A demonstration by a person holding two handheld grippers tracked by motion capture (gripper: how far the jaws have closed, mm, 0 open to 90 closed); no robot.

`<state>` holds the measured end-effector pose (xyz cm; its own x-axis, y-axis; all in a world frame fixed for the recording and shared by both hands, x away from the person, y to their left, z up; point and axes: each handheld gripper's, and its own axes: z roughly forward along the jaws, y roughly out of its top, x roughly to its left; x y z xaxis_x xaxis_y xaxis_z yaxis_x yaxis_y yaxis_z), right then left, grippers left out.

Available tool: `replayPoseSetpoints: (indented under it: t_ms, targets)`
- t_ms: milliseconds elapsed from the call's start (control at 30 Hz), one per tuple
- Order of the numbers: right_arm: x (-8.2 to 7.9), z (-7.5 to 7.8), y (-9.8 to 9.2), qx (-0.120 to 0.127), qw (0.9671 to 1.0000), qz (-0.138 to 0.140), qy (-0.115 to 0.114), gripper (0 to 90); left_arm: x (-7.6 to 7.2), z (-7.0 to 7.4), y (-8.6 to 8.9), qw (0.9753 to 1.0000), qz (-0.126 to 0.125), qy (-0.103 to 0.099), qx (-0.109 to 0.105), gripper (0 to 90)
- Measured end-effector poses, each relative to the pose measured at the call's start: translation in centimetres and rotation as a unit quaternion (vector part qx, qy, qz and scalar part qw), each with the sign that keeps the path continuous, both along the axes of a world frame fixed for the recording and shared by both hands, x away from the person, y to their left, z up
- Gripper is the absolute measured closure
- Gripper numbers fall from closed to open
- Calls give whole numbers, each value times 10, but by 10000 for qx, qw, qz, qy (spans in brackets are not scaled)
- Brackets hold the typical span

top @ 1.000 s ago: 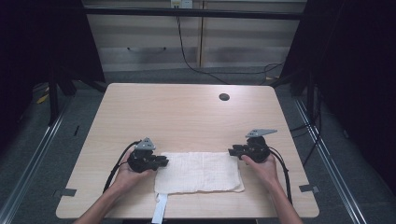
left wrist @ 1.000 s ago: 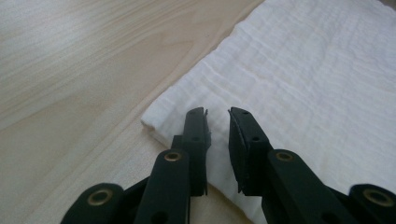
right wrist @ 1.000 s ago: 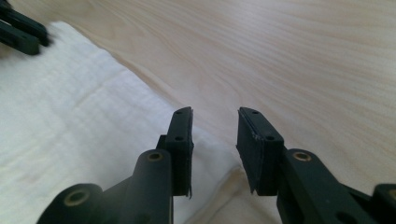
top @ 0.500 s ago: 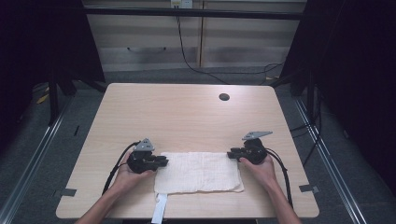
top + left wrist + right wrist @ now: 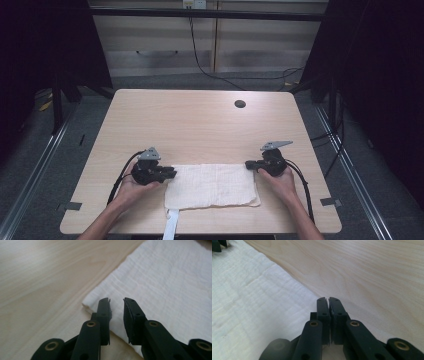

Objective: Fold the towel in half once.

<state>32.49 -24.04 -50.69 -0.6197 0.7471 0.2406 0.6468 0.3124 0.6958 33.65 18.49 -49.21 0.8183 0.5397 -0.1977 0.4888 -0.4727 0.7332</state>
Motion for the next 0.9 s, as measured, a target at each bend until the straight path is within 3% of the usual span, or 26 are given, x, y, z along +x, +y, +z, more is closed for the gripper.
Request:
replayPoseSetpoints:
  t_ms: [33,67,267,300,367,500,567,733,900]
  targets:
    - [0,0,0,-1,10000,6,8,873,0,0,0,10000,0,0,0,730]
    - [0,0,0,10,10000,9,20,873,9,4,4,9996,205,-38,-164,723]
    - [0,0,0,12,10000,-7,25,874,27,4,5,9995,263,6,-151,695]
    - [0,0,1,-7,10000,-5,13,875,28,2,4,9994,230,44,-253,695]
    - [0,0,1,-33,10000,22,-3,877,25,2,1,9998,147,-34,-115,686]
    - [0,0,1,-30,10000,34,-14,877,25,0,-2,9999,121,-74,-54,666]
    - [0,0,1,-29,10000,34,-11,877,22,-3,-7,9997,75,-121,187,656]
    - [0,0,2,-36,10000,37,-16,877,18,-6,-15,9989,-99,-189,418,648]
    - [-1,0,2,-28,10000,46,-9,877,16,-8,-17,9983,-92,-245,513,638]
